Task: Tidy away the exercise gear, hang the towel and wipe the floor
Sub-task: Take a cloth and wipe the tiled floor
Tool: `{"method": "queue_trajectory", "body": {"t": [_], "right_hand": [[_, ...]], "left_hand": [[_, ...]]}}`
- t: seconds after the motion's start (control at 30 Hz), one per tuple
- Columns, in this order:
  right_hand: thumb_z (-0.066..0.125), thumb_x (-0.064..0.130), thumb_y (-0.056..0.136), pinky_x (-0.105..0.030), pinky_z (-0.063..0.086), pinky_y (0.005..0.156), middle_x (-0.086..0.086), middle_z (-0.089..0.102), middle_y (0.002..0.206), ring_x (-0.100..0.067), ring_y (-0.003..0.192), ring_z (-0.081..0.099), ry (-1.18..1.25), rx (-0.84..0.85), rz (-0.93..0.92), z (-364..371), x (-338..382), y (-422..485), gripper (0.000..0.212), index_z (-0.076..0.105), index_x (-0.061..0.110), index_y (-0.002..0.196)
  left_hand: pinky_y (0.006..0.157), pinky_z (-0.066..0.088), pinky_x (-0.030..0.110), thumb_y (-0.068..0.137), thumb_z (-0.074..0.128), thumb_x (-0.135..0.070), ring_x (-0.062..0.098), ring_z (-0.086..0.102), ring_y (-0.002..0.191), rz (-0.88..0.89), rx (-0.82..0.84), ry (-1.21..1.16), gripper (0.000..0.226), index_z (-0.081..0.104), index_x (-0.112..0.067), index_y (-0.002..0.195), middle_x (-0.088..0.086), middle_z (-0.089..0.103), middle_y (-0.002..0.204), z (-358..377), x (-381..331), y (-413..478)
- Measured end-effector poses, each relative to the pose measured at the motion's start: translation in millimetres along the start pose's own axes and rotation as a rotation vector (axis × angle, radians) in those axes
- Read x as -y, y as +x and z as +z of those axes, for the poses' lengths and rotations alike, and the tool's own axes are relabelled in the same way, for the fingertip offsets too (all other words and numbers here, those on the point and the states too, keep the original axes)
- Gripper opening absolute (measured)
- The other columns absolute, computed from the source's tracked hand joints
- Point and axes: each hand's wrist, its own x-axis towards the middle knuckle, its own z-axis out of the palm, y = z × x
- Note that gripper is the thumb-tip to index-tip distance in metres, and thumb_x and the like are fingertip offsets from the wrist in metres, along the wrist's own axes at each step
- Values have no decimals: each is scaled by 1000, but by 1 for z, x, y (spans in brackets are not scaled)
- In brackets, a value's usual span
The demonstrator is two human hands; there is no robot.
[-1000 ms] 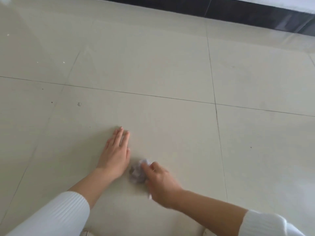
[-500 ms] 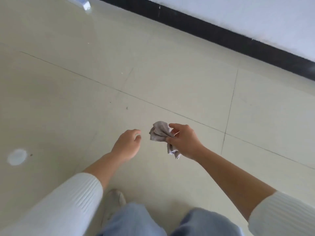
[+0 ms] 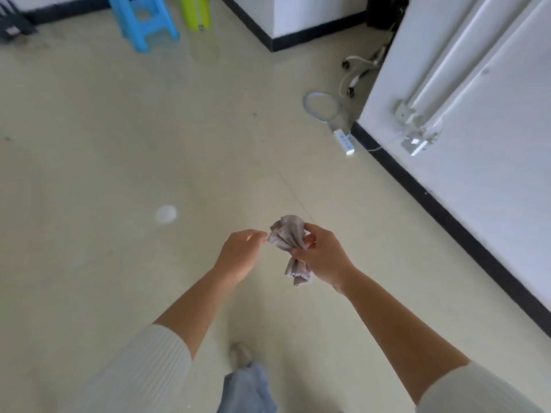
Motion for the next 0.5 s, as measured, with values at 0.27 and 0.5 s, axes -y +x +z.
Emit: {"method": "queue_trajectory", "body": {"t": [0.27,0.5], "right_hand": [[65,-4,77,-35,49,80,-12,60,88,-25,83,61,65,191,-135,93,219,70,25,62,5,101],[70,-4,71,-53,52,87,-10,58,78,-28,77,61,177,272,-300,147,372,149,26,65,9,94]], "left_hand": [[71,43,27,95,50,-31,15,60,83,-15,-254,-316,25,69,-14,98,5,71,102,-218,-61,-6],[80,46,30,91,56,-31,22,64,100,59,-401,-443,27,68,-12,107,5,71,105,-358,-122,29]]}}
